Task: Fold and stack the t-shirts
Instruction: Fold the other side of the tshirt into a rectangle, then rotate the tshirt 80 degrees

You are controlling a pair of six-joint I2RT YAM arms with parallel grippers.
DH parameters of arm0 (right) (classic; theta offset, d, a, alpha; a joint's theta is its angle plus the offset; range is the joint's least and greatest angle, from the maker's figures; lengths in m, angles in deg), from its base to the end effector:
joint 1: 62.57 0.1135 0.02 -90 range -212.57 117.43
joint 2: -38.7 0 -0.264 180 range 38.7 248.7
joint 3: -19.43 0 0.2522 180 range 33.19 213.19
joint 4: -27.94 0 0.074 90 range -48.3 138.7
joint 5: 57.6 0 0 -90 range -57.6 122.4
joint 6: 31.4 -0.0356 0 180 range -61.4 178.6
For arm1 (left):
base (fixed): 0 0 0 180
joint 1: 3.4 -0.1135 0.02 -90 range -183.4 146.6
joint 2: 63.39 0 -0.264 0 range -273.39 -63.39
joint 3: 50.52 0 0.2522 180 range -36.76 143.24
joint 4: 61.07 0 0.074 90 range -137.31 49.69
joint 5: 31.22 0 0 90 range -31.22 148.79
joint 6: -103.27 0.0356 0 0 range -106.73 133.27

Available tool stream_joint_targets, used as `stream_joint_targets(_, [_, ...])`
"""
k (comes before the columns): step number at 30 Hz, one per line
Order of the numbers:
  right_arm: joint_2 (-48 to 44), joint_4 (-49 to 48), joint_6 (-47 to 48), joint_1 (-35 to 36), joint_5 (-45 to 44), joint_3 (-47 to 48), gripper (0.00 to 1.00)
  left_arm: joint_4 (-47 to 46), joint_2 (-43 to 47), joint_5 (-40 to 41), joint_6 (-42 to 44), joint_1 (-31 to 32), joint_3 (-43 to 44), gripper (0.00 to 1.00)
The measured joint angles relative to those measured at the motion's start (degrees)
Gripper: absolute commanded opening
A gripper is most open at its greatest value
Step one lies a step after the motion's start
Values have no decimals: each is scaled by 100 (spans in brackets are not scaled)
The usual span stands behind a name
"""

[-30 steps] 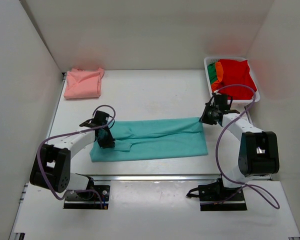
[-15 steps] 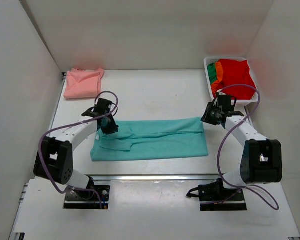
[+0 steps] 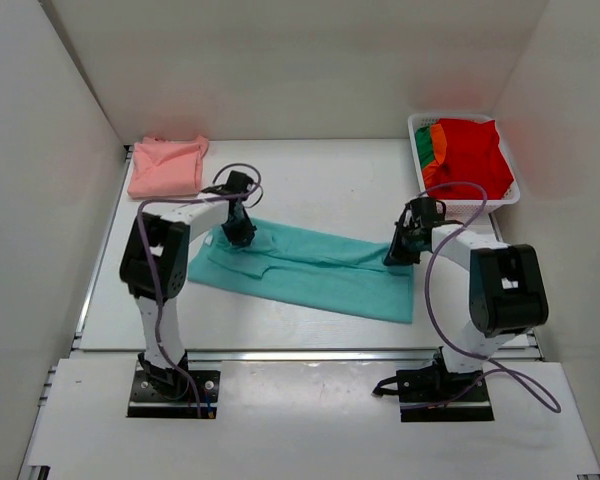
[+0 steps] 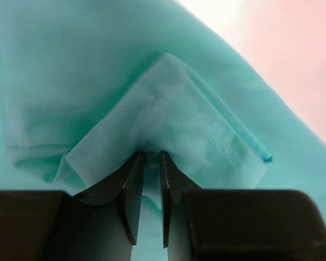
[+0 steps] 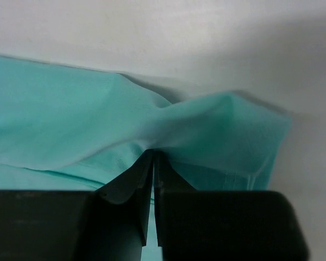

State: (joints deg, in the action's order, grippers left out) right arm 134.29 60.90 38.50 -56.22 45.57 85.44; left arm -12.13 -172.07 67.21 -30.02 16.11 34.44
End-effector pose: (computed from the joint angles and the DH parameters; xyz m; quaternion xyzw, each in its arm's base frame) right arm 0.3123 0.0429 0.1553 0.0885 0.9613 0.1624 0.2040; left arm 0.3486 -0.1180 0.1579 -0.2140 0.9625 -0.0163 0.1662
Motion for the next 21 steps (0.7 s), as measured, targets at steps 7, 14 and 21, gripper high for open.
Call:
stream_joint_targets(7, [-1344,555,-914,758,-297,-1187,3,859,-2258,37,365,11,3519,23])
stream_joint_targets(14, [-1860,31,-2562,2610,-24,-1937,0,1801,-4697,-31,1010,361,7716,20])
stream_joint_targets(21, [-1370,-1429,-3421,3595,487,-2166,4,1878,-4798,-614,1296,518,7934,23])
